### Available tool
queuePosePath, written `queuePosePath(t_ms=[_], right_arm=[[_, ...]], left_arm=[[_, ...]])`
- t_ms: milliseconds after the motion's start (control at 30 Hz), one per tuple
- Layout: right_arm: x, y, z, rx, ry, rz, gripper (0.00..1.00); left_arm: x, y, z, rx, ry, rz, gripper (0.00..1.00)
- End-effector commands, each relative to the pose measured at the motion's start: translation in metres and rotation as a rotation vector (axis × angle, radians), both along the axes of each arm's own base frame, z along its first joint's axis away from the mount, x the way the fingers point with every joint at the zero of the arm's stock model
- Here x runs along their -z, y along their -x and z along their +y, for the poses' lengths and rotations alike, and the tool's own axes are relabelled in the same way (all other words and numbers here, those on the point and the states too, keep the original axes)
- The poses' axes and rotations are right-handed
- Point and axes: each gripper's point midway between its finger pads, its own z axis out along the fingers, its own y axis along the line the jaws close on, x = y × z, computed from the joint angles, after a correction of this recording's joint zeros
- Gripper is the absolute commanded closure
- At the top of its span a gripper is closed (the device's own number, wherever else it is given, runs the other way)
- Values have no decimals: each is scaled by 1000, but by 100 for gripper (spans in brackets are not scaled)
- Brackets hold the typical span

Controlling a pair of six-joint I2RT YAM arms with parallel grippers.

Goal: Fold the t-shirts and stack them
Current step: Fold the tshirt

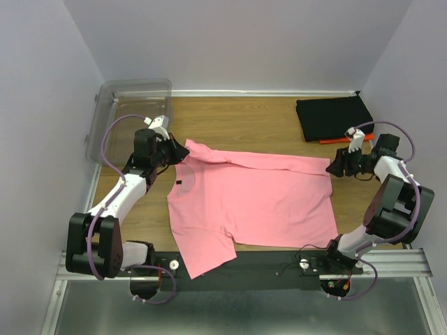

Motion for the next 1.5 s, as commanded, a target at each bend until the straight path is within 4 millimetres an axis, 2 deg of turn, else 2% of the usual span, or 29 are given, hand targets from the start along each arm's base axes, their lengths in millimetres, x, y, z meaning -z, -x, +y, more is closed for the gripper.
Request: queuePosePath(t_ms=[0, 533, 867, 1467], right_arm=[[-13, 1, 8, -16, -52, -5, 41], [-19, 1, 18, -50, -90, 3, 40], [-21, 0, 21, -53, -104, 5, 40], [-24, 0, 24, -63, -112, 5, 40]], left_arm=[[2, 7, 1, 16, -3, 4, 100], [-9, 24, -2, 7, 43, -4, 100], [2, 36, -9, 13, 59, 34, 100], [2, 51, -30, 7, 115, 50, 100]])
